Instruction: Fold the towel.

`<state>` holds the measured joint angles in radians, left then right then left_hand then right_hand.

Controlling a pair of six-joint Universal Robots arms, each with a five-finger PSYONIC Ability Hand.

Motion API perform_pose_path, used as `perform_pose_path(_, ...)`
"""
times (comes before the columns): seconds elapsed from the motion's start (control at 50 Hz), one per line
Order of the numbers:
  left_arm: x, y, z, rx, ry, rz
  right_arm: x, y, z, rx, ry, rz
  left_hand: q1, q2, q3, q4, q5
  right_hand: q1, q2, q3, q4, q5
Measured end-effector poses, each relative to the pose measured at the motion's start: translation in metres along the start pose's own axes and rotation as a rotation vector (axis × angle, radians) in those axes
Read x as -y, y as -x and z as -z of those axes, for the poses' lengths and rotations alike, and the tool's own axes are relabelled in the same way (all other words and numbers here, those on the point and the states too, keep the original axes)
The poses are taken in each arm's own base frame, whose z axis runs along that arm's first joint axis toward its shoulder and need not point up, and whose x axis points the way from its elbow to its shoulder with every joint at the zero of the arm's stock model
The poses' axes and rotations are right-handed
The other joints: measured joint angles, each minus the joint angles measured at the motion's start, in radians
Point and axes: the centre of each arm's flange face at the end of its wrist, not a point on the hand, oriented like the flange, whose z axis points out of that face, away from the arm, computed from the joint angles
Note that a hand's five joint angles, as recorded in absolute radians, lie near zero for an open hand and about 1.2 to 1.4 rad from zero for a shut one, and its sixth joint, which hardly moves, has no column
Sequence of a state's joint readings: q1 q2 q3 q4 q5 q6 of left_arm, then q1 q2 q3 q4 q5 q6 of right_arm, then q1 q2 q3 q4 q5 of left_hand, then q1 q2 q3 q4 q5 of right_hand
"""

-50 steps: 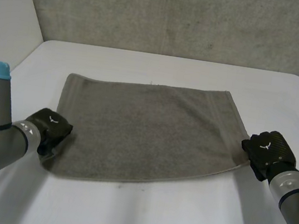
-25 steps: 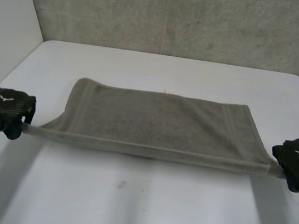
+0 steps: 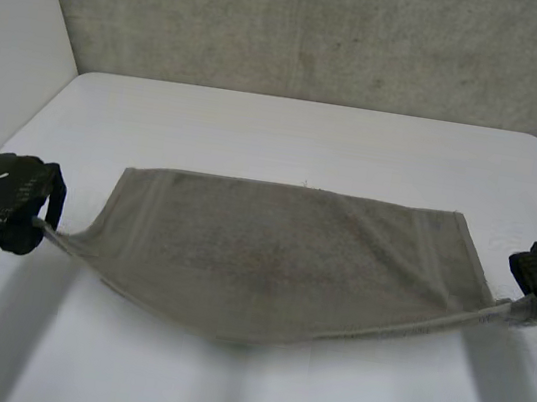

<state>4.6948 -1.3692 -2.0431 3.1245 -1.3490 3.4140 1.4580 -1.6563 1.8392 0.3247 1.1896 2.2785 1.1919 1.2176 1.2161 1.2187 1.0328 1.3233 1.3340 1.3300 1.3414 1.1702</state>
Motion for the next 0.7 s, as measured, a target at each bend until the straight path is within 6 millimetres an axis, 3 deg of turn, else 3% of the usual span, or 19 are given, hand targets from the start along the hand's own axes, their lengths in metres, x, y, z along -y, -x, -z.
perform_pose_path(0.16,-0.014,0.001,-0.060,-0.035,0.055,0.027,-0.008,-0.007,-0.066,0.005,0.049,-0.014,0.000,0.000,0.000,0.000,0.000,0.000,0.000,0.000,0.000,0.000)
perform_pose_path(0.34,-0.023,-0.009,-0.124,-0.045,0.083,0.109,0.004,-0.002,-0.137,-0.044,0.040,-0.058,0.000,0.000,0.000,0.000,0.000,0.000,0.000,0.000,0.000,0.000)
perform_pose_path(0.52,-0.020,-0.016,-0.179,0.023,0.035,0.109,0.027,-0.002,-0.188,-0.146,-0.061,-0.082,0.000,0.000,0.000,0.000,0.000,0.000,0.000,0.000,0.000,0.000)
perform_pose_path(0.7,-0.011,-0.020,-0.215,0.062,-0.039,0.097,0.036,-0.005,-0.221,-0.220,-0.102,-0.068,0.000,0.000,0.000,0.000,0.000,0.000,0.000,0.000,0.000,0.000)
